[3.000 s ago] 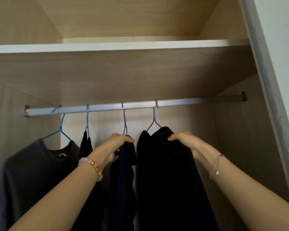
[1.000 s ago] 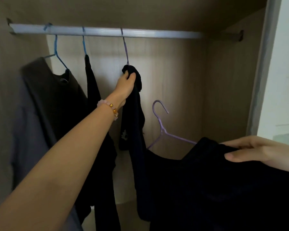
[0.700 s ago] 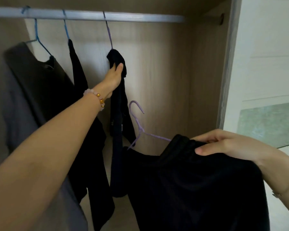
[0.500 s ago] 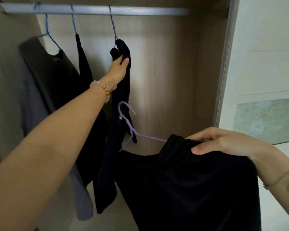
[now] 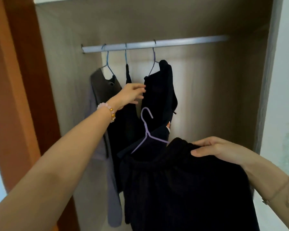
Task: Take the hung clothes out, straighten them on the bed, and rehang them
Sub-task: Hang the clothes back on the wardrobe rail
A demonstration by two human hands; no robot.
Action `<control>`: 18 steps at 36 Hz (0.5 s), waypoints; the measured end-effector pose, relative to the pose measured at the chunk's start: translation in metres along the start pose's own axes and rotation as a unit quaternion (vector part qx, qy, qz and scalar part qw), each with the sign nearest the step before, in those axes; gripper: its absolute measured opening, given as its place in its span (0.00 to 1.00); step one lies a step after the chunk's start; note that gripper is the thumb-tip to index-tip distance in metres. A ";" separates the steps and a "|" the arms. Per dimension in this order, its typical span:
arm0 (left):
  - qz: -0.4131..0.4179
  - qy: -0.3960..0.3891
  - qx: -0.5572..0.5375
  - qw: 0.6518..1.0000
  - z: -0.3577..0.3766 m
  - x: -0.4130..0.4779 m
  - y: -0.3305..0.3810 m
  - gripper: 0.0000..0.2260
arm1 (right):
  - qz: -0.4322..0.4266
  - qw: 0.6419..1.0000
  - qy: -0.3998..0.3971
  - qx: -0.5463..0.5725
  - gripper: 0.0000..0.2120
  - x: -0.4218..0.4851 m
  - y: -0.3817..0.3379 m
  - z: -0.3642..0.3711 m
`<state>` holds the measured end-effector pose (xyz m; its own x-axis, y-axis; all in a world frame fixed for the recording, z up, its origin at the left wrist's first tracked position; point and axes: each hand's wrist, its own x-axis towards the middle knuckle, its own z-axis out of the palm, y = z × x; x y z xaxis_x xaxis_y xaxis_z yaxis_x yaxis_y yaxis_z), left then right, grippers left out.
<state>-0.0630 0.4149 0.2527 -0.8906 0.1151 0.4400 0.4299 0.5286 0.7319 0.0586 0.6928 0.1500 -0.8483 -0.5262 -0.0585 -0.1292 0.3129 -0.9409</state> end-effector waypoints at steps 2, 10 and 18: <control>0.011 0.043 0.012 0.999 -0.018 -0.005 -0.009 0.14 | -0.005 1.000 0.016 0.012 0.33 0.010 -0.005 -0.003; 0.072 0.211 0.142 0.965 -0.076 -0.012 -0.035 0.09 | -0.029 0.992 0.112 -0.042 0.10 0.039 -0.038 -0.011; 0.077 0.372 0.230 0.896 -0.115 -0.022 -0.054 0.11 | -0.079 0.985 0.148 -0.029 0.08 0.055 -0.076 -0.029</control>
<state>-0.0492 0.2872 0.2633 -0.4070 -0.2849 0.8678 0.2806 0.8652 0.4156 0.0071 0.6633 0.2277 -0.9266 -0.3216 0.1949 -0.2933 0.2939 -0.9097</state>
